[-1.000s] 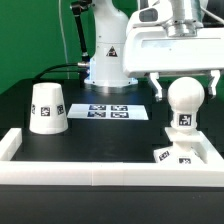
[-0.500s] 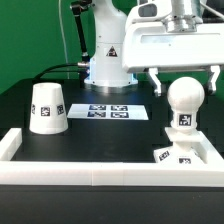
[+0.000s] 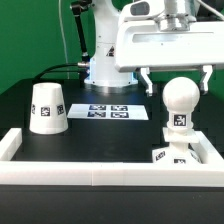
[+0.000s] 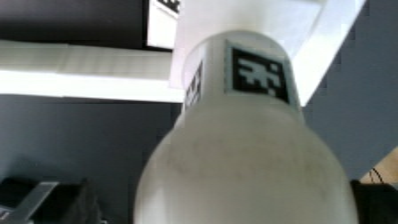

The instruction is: Assemble lamp

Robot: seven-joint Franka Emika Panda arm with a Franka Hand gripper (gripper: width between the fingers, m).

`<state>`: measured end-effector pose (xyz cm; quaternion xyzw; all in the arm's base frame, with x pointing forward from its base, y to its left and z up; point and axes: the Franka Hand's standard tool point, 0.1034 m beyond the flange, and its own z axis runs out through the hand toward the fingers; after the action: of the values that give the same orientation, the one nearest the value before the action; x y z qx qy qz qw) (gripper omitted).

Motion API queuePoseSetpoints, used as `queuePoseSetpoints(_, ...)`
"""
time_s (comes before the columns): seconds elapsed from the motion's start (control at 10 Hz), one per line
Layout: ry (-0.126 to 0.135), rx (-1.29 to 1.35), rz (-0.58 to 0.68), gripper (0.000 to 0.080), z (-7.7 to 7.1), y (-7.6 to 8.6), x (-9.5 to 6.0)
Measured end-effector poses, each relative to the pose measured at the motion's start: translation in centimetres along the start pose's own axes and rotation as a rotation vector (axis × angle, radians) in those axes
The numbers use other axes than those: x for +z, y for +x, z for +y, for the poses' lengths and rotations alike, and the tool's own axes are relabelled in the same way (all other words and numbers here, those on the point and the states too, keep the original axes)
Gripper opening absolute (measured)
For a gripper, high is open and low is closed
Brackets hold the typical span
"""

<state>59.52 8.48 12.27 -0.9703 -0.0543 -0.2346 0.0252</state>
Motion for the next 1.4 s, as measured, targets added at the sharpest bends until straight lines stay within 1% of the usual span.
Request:
queuePoseSetpoints(0.1, 0.026, 0.005, -0.102, 0.0698, -0.4, -0.1, 0.2)
queuePoseSetpoints(0.2, 0.042, 0.009, -0.158, 0.0698, -0.5, 0.3, 0.2)
queuePoseSetpoints(0.3, 0.051, 0.011, -0.196, 0.0698, -0.6, 0.2, 0.3)
queuePoseSetpoints(0.4, 0.071, 0.016, -0.291, 0.0698, -1.0, -0.6, 0.3)
queuePoseSetpoints(0.5, 0.089, 0.019, -0.370, 0.0698, -1.1, -0.5, 0.1)
queuePoseSetpoints(0.6, 0.099, 0.020, -0.419, 0.0698, -1.1, -0.1, 0.2)
queuePoseSetpoints(0.7, 0.100, 0.019, -0.421, 0.0698, -0.9, 0.2, 0.3)
queuePoseSetpoints(0.9, 0.099, 0.021, -0.419, 0.0698, -0.6, 0.3, 0.4)
queuePoseSetpoints(1.3, 0.095, 0.025, -0.392, 0.0698, -0.7, 1.0, 0.3)
queuePoseSetpoints(1.4, 0.093, 0.015, -0.376, 0.0610, -0.7, 1.1, 0.4)
